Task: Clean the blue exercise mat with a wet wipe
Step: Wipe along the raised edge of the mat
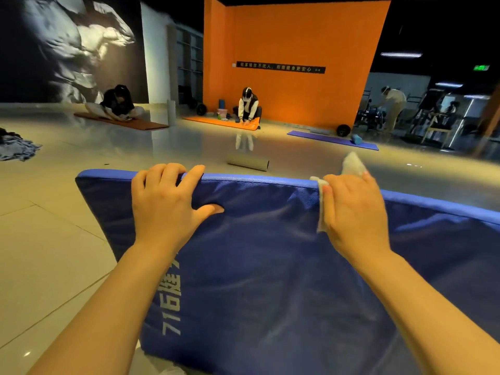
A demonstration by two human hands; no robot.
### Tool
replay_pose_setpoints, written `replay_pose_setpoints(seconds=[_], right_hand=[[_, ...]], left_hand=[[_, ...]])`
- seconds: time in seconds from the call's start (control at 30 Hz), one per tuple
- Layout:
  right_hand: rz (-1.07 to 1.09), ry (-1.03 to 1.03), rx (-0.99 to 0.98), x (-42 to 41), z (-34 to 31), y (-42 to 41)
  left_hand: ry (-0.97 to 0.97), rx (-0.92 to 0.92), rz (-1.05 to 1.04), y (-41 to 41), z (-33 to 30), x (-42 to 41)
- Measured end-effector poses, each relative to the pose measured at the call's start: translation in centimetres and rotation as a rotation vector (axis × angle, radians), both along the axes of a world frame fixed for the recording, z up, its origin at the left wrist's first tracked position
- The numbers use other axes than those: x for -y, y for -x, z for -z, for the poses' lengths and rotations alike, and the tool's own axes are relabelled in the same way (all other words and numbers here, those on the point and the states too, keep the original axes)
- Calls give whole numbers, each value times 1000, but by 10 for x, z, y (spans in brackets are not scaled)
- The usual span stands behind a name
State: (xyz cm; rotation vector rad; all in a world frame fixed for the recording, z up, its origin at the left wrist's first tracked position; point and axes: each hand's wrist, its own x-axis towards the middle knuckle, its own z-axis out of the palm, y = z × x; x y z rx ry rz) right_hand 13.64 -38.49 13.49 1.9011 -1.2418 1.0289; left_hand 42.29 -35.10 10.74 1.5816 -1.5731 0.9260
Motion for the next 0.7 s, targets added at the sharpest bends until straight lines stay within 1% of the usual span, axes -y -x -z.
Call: replay_pose_setpoints(seconds=[0.1, 0.2, 0.23, 0.27, 0.37, 0.43, 0.5, 0.57, 0.63, 0.7], right_hand=[[-136, 28, 70, 4, -1, -49], [-210, 67, 55, -1, 4, -108], [-229, 77, 47, -4, 5, -121], [-252, 79, 40, -5, 6, -128], [-329, 66, 31, 0, 11, -120], [-346, 54, 23, 4, 11, -115], [-325, 45, 38, 10, 12, -117], [-285, 43, 55, 14, 13, -122], [-238, 29, 74, 18, 13, -127], [-239, -7, 116, 18, 11, -138]], left_hand=[[16, -41, 36, -2, 2, -2], [-21, -54, 114, -13, 1, -4], [-57, -91, 128, -21, 2, -4], [-97, -169, 115, -32, 2, -5], [-154, -561, -21, -75, 7, -16], [-186, -750, -30, -97, 11, -23], [-204, -848, 96, -103, 11, -24], [-161, -927, 216, -96, 9, -22], [-96, -943, 218, -88, 9, -22], [-49, -960, 181, -83, 11, -26]])
